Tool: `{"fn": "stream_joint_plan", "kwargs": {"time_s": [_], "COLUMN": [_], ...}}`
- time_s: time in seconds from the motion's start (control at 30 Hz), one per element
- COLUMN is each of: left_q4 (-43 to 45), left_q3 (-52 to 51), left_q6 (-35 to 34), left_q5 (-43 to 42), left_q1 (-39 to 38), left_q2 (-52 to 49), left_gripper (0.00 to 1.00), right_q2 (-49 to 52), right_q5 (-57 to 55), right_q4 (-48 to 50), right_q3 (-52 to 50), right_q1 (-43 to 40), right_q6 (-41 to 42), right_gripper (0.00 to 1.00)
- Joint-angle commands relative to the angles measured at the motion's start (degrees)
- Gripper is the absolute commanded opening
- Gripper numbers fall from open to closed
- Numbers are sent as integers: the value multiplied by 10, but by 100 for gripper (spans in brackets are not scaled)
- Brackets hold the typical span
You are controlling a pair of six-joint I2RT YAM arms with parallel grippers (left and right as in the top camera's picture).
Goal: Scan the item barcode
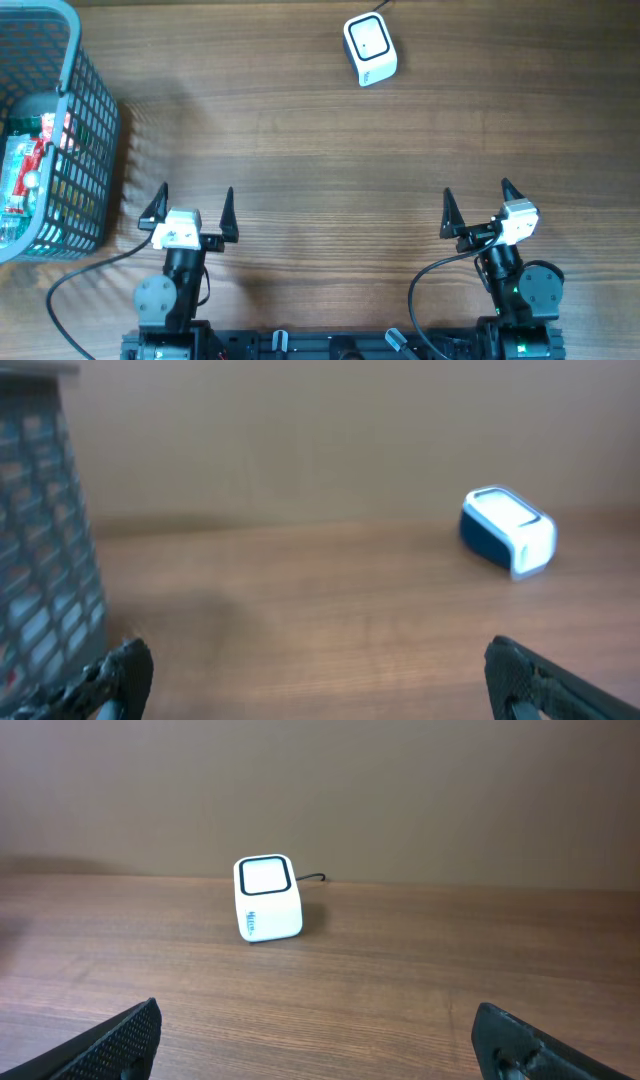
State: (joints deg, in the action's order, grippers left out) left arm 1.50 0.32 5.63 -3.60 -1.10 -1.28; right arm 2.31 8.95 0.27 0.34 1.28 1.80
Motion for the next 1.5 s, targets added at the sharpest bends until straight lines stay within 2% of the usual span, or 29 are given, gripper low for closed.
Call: {"fn": "stream_joint_plan", "kwargs": {"time_s": [0.0,0.13,0.23,0.27,0.3,0.5,0.6,0.7,0.8,0.87,0.93,1.0,1.13,1.27,1.33,1.47], "left_q4": [72,27,-81,-121,-214,-505,-535,-524,-478,-450,-420,-413,-444,-490,-502,-535], "left_q3": [34,143,297,355,474,805,900,915,915,915,915,915,915,915,915,915], "left_q6": [-25,-35,-31,-31,-28,13,12,14,17,10,-36,-35,-48,-89,-105,-137], "left_q5": [-64,-64,-91,-95,-96,-101,-101,-101,-93,-41,70,118,122,75,46,43], "left_q1": [3,3,3,3,3,3,3,2,5,13,38,82,200,336,384,432], "left_q2": [0,-19,-107,-148,-237,-535,-650,-717,-743,-741,-735,-729,-729,-734,-740,-768], "left_gripper": [100,100,100,100,100,100,100,100,100,100,100,100,100,100,100,100], "right_q2": [2,2,2,2,2,2,2,2,2,2,2,2,2,2,2,2], "right_q5": [-1,-1,-1,-1,-1,-1,-1,-1,-1,-1,-1,-1,-1,-1,-1,-1], "right_q4": [3,3,3,3,3,3,3,3,3,3,3,3,3,3,3,3], "right_q3": [0,0,0,0,0,0,0,0,0,0,0,0,0,0,0,0], "right_q1": [-3,-3,-3,-3,-3,-3,-3,-3,-3,-3,-3,-3,-3,-3,-3,-3], "right_q6": [-2,-2,-2,-2,-2,-2,-2,-2,-2,-2,-2,-2,-2,-2,-2,-2], "right_gripper": [100,100,100,100,100,100,100,100,100,100,100,99,100,100,100,100]}}
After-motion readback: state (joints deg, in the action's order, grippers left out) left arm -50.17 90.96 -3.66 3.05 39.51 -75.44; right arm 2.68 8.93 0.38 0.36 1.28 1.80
